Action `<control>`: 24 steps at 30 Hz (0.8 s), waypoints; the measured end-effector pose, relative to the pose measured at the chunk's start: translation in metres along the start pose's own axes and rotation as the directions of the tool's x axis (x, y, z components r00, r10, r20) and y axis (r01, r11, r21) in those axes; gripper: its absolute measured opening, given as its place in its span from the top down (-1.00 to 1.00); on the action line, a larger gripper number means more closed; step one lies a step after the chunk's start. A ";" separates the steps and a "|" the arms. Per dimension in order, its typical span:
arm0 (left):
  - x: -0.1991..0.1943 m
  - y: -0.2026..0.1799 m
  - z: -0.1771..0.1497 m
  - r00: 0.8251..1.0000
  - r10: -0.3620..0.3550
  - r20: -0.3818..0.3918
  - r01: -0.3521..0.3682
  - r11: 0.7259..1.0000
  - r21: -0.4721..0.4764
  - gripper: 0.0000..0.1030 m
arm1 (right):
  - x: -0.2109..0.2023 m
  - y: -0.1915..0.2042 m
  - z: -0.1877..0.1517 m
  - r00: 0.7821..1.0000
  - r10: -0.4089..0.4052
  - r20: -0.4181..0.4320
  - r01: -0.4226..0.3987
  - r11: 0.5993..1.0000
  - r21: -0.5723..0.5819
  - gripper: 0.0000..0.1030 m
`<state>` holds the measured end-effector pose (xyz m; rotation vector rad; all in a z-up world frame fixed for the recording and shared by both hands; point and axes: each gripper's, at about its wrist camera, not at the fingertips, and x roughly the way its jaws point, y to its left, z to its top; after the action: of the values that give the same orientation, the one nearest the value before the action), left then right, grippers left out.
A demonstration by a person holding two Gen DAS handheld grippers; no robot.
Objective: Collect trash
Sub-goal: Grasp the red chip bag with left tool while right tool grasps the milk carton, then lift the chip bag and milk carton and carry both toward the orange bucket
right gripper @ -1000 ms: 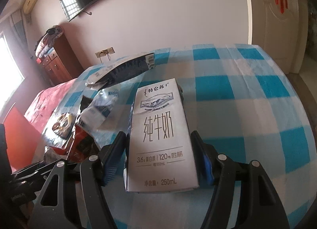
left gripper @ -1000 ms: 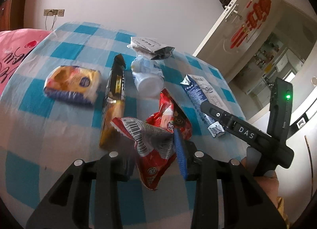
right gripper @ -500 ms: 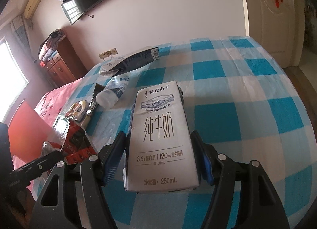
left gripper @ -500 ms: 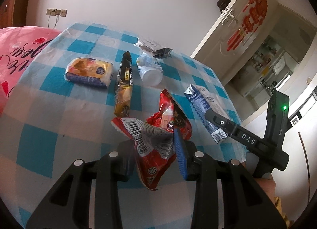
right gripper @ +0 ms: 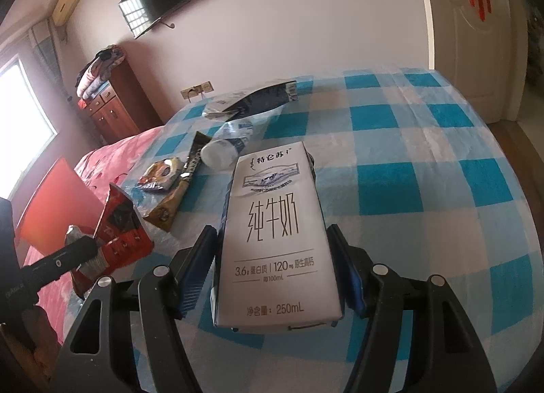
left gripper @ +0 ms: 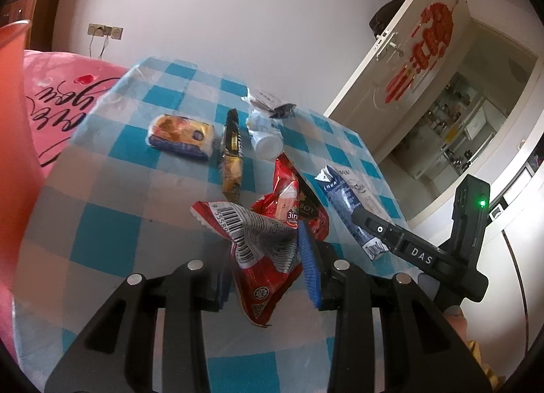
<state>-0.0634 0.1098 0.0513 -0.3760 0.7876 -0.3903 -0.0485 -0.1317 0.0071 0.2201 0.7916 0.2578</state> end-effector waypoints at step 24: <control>-0.123 0.034 0.027 0.968 0.030 0.250 -0.019 0.999 -0.046 0.45 | -0.037 0.111 0.031 0.985 0.169 0.023 -0.165 0.978 -0.130 -0.29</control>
<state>-0.1155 0.2021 0.1275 -0.4465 0.5531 -0.2956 -0.0671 -0.0416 0.0850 0.1699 0.7209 0.4609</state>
